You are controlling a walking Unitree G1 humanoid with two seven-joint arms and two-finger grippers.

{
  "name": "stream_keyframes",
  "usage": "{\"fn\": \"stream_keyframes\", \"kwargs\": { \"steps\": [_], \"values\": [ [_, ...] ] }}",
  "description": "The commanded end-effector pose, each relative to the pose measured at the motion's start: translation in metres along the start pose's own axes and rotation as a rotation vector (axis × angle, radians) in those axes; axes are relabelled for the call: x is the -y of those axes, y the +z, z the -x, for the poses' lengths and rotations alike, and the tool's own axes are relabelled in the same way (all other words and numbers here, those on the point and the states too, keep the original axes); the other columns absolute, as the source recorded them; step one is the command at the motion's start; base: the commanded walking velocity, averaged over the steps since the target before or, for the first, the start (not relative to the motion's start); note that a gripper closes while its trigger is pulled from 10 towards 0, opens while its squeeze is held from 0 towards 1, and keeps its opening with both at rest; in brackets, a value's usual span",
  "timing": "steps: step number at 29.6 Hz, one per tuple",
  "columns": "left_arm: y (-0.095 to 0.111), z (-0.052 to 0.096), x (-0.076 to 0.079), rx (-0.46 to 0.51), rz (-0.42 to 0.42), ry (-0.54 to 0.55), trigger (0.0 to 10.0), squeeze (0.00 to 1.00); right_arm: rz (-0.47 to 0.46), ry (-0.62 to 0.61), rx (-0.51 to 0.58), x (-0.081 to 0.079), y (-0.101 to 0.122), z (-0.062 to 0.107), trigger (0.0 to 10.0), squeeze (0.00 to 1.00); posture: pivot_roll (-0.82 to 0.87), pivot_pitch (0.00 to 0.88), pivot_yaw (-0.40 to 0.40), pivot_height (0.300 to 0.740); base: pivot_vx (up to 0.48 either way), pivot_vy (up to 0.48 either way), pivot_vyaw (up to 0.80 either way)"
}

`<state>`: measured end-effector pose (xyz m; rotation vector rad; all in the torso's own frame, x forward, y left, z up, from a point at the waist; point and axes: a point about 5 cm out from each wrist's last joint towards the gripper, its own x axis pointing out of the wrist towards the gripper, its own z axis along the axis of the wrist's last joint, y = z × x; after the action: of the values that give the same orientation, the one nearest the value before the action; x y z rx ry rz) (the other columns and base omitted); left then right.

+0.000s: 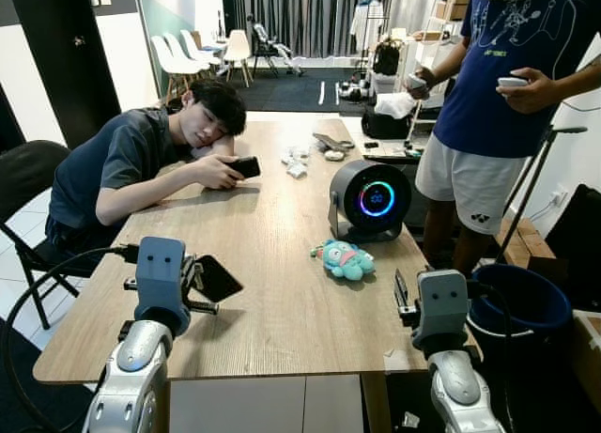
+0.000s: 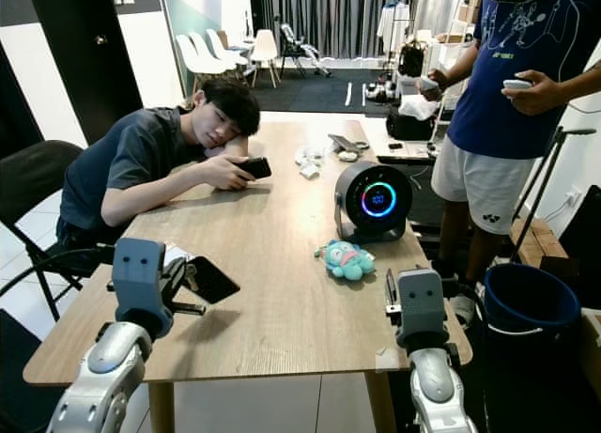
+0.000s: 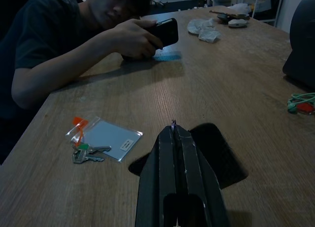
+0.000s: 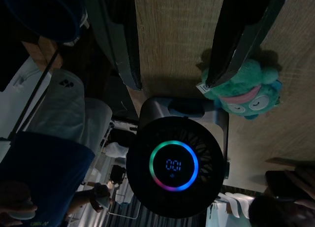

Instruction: Hang keys on a hook

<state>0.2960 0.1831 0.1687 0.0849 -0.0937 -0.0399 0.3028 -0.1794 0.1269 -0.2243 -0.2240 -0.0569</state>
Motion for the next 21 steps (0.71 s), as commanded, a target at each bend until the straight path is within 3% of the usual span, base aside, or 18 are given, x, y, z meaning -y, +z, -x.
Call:
{"fn": "stream_keyframes", "kwargs": {
  "steps": [1,21],
  "values": [
    [0.0015,-0.0013,0.0000,0.006,-0.018,-0.003,10.0,0.00,-0.004,0.002,-0.003,-0.0024,-0.0011,0.0005,10.0,0.00,0.02,0.046,0.046,0.740,0.000,0.000,0.00],
    [-0.0003,-0.0012,-0.0009,0.001,-0.028,0.007,10.0,0.00,-0.003,0.011,0.004,-0.0088,-0.0011,-0.0009,10.0,0.00,0.03,0.044,0.044,0.740,0.000,0.000,0.00]
  ]
}}
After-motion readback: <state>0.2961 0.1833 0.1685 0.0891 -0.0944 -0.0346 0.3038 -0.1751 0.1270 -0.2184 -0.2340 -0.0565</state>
